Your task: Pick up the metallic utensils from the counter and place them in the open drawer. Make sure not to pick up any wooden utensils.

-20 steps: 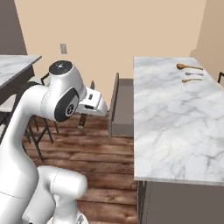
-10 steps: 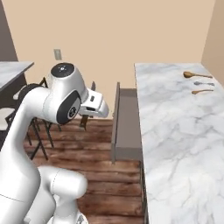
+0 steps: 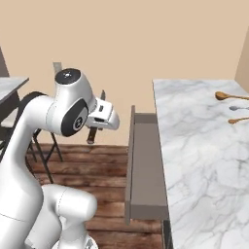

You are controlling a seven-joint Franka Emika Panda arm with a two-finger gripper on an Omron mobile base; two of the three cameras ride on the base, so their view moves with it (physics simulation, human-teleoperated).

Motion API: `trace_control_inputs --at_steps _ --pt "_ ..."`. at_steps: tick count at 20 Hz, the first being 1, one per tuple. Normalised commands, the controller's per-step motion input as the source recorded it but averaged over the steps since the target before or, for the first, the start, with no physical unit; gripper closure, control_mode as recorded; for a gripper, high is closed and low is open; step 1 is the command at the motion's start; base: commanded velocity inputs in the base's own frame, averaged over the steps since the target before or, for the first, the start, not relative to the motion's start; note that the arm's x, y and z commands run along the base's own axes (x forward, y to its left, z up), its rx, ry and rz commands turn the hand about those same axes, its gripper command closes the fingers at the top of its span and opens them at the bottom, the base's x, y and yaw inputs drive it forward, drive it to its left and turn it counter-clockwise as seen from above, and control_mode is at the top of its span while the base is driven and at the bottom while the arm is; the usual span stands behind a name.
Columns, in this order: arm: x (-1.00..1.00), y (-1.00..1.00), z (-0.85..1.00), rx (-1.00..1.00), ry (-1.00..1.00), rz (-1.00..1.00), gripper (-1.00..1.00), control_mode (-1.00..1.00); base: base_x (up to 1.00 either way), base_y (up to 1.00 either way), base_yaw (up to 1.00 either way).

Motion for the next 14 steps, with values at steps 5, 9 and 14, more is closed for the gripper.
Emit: trace_control_inputs --at_steps 5,9,14 --pt "0.00 0.00 0.00 0.00 0.00 0.00 1.00 1.00 0.00 -0.12 -0.01" --pt "0.00 0.00 0.00 0.00 0.00 0.00 1.00 1.00 -0.20 -0.03 -0.07" --pt "0.00 0.00 0.00 0.00 0.00 0.00 1.00 1.00 -0.09 -0.06 -0.06"
